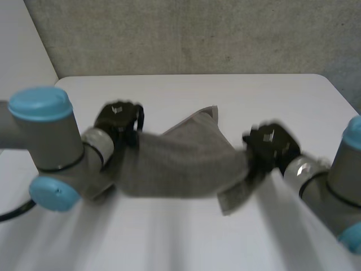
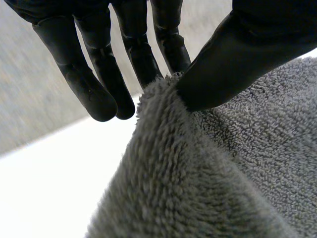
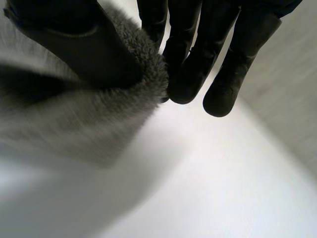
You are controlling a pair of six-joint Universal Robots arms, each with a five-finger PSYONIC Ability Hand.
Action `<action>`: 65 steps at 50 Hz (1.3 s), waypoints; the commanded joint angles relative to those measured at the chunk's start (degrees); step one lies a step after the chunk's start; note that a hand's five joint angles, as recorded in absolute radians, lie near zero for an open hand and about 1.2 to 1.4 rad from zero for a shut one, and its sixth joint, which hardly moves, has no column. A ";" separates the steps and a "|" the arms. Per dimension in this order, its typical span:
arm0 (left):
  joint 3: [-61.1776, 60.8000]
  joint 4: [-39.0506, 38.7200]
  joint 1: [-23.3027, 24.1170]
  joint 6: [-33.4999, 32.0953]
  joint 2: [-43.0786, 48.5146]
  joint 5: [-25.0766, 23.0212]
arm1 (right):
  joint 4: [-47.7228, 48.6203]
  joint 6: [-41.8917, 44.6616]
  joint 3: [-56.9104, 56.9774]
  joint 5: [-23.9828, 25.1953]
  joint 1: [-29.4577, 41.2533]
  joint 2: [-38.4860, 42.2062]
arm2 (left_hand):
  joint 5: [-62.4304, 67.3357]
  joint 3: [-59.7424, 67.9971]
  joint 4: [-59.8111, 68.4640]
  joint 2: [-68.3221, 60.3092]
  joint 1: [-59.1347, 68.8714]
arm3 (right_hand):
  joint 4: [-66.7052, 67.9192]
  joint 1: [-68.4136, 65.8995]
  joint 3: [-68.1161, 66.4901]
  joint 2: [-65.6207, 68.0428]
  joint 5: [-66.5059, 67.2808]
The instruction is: Fold the towel.
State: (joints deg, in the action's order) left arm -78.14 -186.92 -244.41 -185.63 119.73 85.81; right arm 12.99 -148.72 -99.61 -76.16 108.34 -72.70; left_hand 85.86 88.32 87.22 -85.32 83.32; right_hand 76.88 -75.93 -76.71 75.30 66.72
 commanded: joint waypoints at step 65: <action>10.72 -0.11 -7.49 -10.01 10.09 -0.12 | -16.51 -1.22 27.71 1.89 4.08 14.51 | -36.75 -29.22 -28.12 26.21 -24.21 | 3.12 -4.07 -3.29 4.70 3.28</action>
State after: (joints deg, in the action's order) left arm -70.73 -186.38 -251.13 -191.03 130.20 84.64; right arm -3.93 -149.85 -72.55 -73.98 112.18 -58.52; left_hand 82.95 84.10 83.21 -82.86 82.03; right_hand 76.93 -76.30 -77.22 75.30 66.73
